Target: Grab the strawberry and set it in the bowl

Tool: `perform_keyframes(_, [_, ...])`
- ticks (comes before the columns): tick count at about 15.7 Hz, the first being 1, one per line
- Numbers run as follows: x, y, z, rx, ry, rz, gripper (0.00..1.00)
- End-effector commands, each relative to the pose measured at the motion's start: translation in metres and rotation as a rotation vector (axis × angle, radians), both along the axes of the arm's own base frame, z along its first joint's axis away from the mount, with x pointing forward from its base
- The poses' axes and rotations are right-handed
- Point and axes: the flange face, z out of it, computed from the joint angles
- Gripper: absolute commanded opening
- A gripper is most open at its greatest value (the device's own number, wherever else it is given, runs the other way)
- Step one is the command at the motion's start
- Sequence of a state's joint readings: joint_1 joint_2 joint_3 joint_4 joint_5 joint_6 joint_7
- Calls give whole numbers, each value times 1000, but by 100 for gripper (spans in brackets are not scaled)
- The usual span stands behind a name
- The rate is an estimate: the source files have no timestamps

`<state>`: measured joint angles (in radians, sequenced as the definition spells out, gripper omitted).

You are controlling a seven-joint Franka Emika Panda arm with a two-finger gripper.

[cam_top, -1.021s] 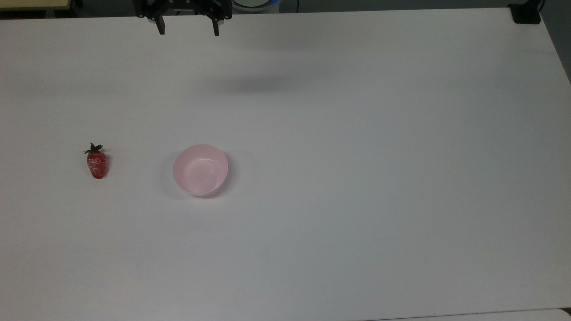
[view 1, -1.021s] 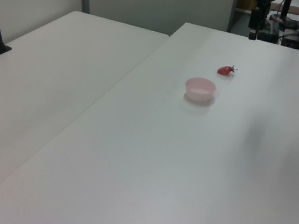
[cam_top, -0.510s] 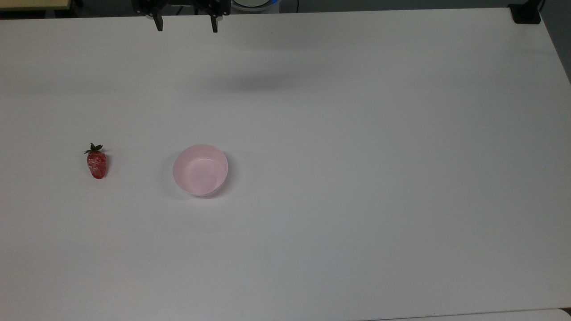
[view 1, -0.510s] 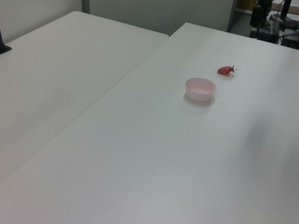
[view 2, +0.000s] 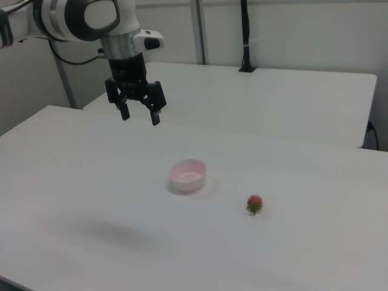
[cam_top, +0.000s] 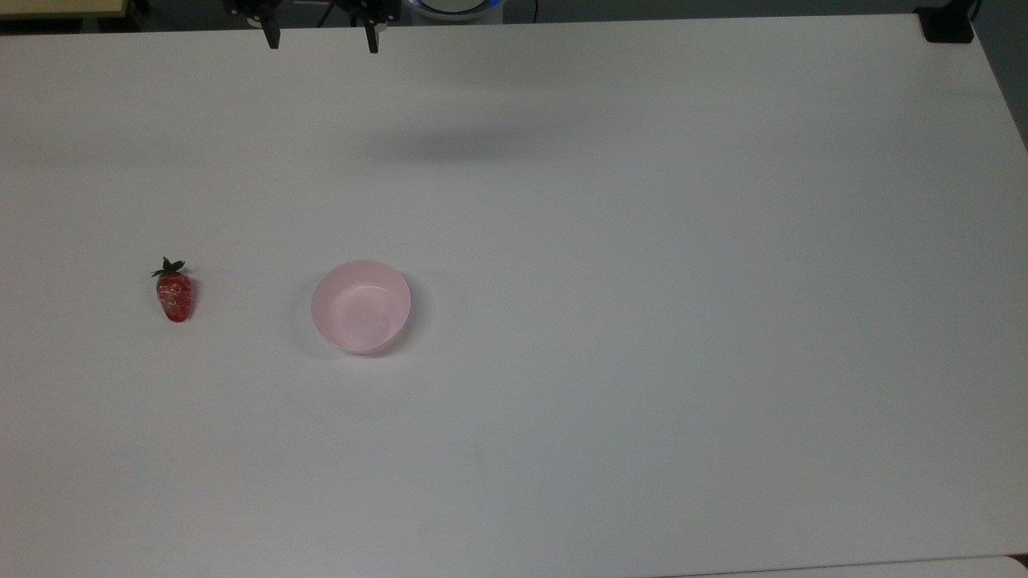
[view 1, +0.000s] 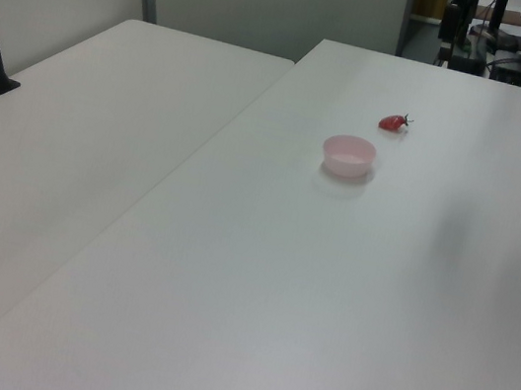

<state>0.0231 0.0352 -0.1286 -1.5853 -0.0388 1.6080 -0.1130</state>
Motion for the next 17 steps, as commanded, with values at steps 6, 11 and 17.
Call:
perform_keyframes(6, [61, -63, -62, -37, -111, -89, 100])
perform_keyframes(11, [107, -121, -142, -105, -198, -126, 100])
perform_keyframes(17, [126, -153, -215, -124, -261, -125, 100])
